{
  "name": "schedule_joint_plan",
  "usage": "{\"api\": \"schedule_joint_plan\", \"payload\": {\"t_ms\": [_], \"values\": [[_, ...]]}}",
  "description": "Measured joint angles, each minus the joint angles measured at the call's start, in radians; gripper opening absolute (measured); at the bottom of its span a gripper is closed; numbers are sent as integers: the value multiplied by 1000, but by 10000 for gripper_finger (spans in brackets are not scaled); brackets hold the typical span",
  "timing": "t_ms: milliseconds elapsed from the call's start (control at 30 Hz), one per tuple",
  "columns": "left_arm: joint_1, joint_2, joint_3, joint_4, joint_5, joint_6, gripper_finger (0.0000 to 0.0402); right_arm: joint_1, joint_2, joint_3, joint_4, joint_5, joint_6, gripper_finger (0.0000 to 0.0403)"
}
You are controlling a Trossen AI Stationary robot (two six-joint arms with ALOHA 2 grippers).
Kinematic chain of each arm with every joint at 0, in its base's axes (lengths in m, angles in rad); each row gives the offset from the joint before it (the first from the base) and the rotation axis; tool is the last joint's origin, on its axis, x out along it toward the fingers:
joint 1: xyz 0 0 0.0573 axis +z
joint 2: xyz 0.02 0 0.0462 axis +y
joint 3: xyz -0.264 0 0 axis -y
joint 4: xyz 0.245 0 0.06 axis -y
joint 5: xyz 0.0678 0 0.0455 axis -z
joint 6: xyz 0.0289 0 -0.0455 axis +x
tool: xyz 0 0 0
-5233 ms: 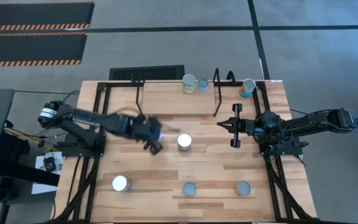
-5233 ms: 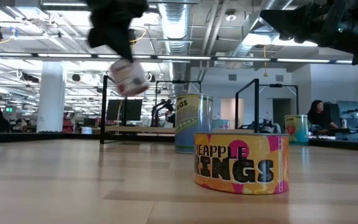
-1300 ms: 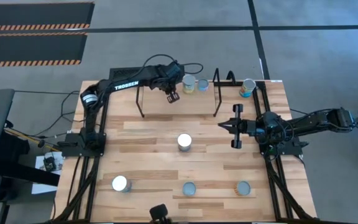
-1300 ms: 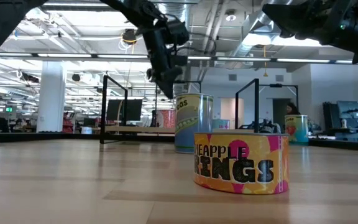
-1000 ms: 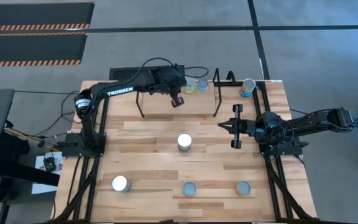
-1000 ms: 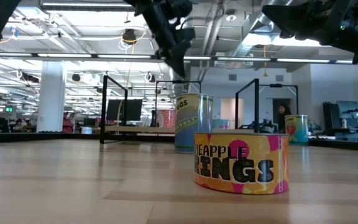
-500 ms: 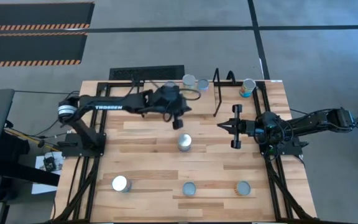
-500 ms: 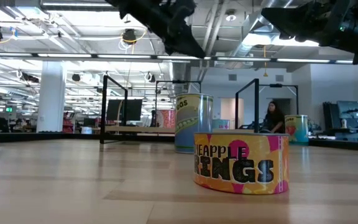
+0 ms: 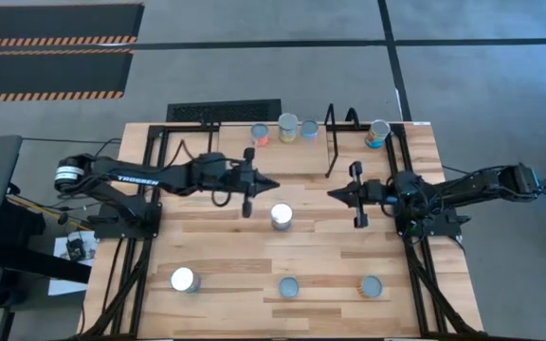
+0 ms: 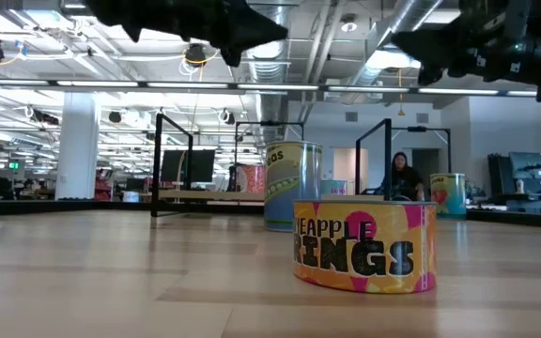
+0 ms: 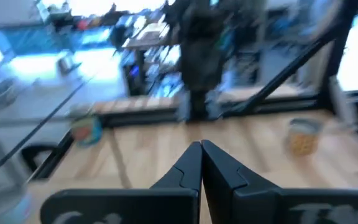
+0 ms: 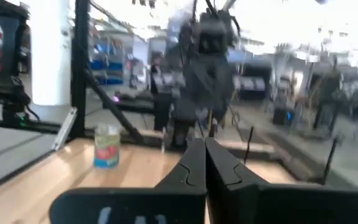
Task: Pick and place cans onto a shelf
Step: Put the canned peas on the shelf
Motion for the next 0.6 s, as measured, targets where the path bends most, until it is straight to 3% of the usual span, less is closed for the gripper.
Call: {"api": "schedule_joint_plan", "payload": {"t_ms": [167,300,467,600], "values": [[0,-50,-112,115,113,-1,0,96,-1,28,-112,184,-29,8],[0,-77,-167,138,148,-1,0,227,0,135,-348,358,-23,8],[0,-78,-203,170,207,8,0,395,17,294,-694,614,111,8],[3,-78,-248,244,224,0,0,514,53,323,-756,717,208,8]]}}
